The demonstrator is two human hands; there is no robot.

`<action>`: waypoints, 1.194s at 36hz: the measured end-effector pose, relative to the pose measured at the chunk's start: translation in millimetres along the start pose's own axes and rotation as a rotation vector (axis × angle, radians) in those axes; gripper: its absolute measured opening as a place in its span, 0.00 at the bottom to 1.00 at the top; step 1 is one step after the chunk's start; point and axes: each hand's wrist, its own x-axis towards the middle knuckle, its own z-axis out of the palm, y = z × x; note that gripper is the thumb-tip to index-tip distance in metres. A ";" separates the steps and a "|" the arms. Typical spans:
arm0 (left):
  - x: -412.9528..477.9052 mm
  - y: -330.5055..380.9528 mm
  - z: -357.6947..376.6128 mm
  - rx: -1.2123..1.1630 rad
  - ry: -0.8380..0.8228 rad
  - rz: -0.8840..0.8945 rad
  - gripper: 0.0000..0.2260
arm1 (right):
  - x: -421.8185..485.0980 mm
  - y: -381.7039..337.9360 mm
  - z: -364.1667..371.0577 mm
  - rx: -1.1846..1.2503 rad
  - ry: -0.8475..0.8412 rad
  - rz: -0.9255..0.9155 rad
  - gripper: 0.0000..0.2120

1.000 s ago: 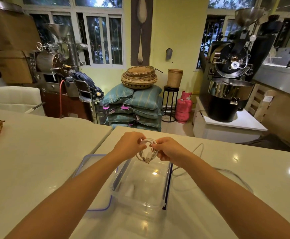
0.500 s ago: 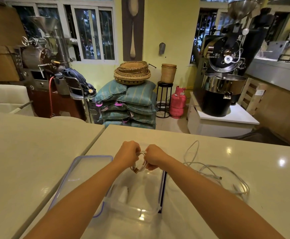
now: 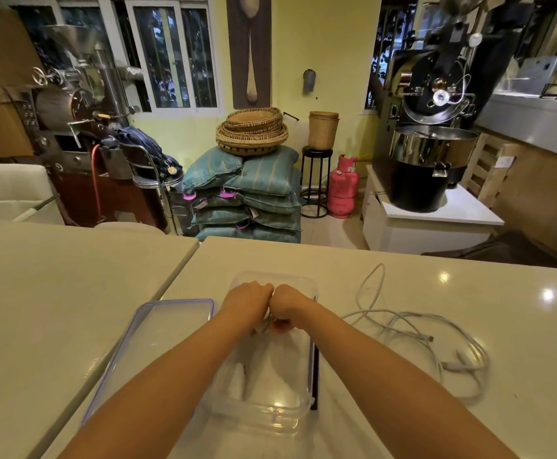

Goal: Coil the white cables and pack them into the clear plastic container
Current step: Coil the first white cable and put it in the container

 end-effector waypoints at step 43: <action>2.4 -3.3 -3.8 -0.022 0.081 -0.068 0.10 | -16.8 -0.7 4.2 -0.184 0.222 -0.152 0.16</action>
